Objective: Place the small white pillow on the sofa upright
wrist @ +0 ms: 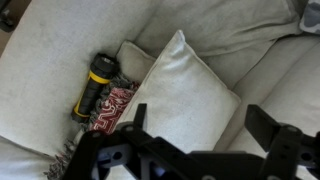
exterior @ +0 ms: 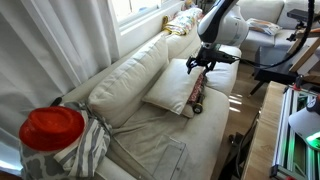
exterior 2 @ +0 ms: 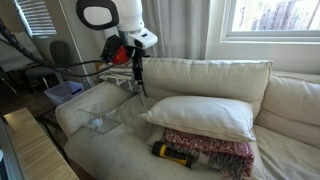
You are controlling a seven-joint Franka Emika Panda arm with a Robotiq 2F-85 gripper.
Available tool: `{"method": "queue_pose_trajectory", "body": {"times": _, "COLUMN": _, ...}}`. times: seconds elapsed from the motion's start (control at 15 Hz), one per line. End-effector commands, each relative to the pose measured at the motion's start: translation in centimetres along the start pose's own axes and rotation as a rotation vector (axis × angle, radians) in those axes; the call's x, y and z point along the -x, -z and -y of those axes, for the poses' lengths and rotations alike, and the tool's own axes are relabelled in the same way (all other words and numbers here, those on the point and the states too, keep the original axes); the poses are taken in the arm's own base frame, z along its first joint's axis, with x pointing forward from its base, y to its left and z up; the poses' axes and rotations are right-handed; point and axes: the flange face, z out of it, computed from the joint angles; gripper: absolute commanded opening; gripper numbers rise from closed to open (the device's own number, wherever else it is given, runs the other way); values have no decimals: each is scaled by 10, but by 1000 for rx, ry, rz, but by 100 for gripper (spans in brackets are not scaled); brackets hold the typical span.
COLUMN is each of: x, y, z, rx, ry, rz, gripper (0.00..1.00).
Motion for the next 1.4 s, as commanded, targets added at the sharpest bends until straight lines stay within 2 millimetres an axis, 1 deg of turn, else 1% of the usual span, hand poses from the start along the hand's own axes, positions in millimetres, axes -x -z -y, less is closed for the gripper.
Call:
{"method": "queue_pose_trajectory", "body": {"times": 0.0, "x": 0, "y": 0, "z": 0, "rx": 0, "ry": 0, "rz": 0, "gripper": 100}}
{"method": "queue_pose_trajectory", "body": {"times": 0.07, "x": -7, "y": -5, "z": -2, "rx": 3, "ry": -15, "rz": -15, "gripper": 100}}
{"method": "queue_pose_trajectory", "body": {"times": 0.13, "x": -21, "y": -16, "z": -8, "rx": 10, "ry": -27, "rz": -2, "gripper": 100}}
{"method": "queue_pose_trajectory", "body": {"times": 0.33, "x": -49, "y": -41, "z": -26, "rx": 23, "ry": -88, "rz": 15, "gripper": 100}}
{"method": "queue_pose_trajectory", "body": {"times": 0.6, "x": -83, "y": -79, "z": -56, "rx": 58, "ry": -172, "rz": 23, "gripper": 100}}
{"method": "queue_pose_trajectory", "body": {"times": 0.8, "x": -107, "y": -106, "z": -74, "rx": 36, "ry": -221, "rz": 59, "gripper": 100}}
{"method": "queue_pose_trajectory", "body": {"times": 1.0, "x": -121, "y": -130, "z": -92, "rx": 30, "ry": -217, "rz": 74, "gripper": 100}}
{"method": "queue_pose_trajectory", "body": {"times": 1.13, "x": -127, "y": -146, "z": -100, "rx": 6, "ry": -235, "rz": 87, "gripper": 100}}
{"method": "queue_pose_trajectory", "body": {"times": 1.2, "x": -130, "y": -154, "z": -102, "rx": -2, "ry": -245, "rz": 61, "gripper": 100}}
{"method": "queue_pose_trajectory", "body": {"times": 1.33, "x": -134, "y": -163, "z": -100, "rx": -55, "ry": -243, "rz": 32, "gripper": 100}}
